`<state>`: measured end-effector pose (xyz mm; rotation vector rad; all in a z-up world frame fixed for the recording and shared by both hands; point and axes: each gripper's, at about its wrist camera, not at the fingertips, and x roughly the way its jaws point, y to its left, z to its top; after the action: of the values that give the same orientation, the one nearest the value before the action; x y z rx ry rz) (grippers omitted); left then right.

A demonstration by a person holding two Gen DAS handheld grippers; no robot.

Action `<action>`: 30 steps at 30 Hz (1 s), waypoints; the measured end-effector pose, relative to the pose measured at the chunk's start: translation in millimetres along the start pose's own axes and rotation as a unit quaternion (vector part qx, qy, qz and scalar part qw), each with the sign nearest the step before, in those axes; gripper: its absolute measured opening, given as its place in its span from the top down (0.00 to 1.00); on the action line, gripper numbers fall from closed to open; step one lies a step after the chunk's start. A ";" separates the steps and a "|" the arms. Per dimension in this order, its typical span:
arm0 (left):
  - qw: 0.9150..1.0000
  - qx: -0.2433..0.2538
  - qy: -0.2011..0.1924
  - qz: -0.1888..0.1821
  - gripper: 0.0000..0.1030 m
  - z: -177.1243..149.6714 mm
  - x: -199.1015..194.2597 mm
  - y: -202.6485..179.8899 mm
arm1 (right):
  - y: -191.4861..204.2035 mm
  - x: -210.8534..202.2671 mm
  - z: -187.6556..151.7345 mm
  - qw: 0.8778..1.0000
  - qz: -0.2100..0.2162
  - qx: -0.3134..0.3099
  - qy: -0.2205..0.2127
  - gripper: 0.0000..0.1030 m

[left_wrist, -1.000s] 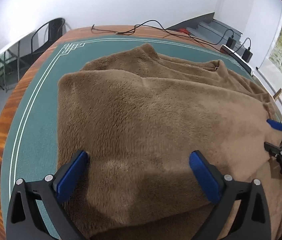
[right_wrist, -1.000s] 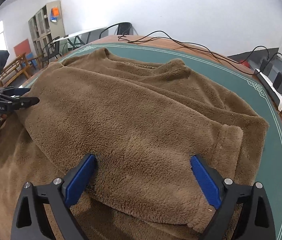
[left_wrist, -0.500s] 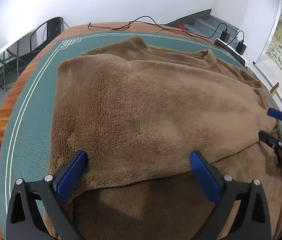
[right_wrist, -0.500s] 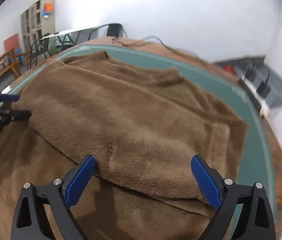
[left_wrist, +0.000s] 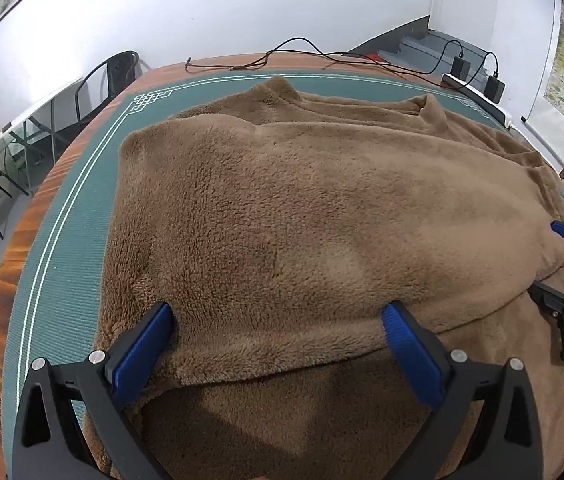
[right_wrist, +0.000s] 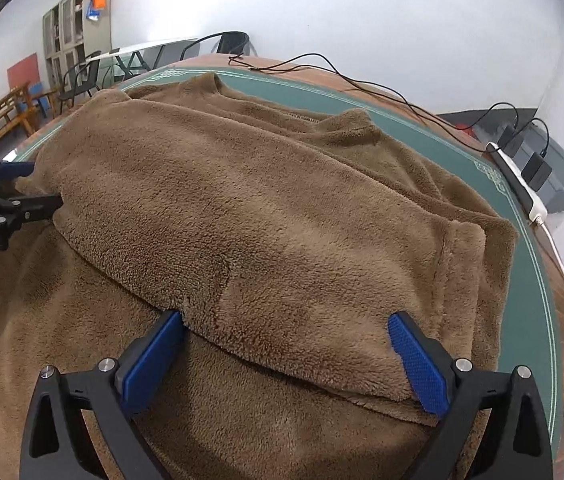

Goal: Fold clothes

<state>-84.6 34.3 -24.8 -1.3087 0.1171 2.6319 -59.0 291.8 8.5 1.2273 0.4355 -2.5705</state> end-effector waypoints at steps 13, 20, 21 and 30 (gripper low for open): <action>1.000 -0.004 -0.024 0.016 0.00 7.5 -22.5 -0.9 | 2.8 -1.5 3.0 0.999 -0.032 -0.011 -0.005 0.01; 0.999 -0.011 -0.024 0.020 0.00 9.8 -24.8 7.5 | 11.7 -29.6 11.6 0.995 -0.071 -0.020 -0.061 0.01; 0.999 -0.012 -0.021 0.020 0.00 9.7 -22.6 9.6 | 9.2 -35.3 16.6 0.995 -0.072 -0.010 -0.073 0.01; 0.999 -0.024 0.007 0.022 0.00 8.3 -2.0 28.6 | -29.4 9.9 17.4 0.996 0.004 0.091 0.005 0.01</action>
<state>-96.0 7.4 -18.7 -1.3542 0.0844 2.6784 -87.9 311.4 15.8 1.2982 0.1998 -2.6470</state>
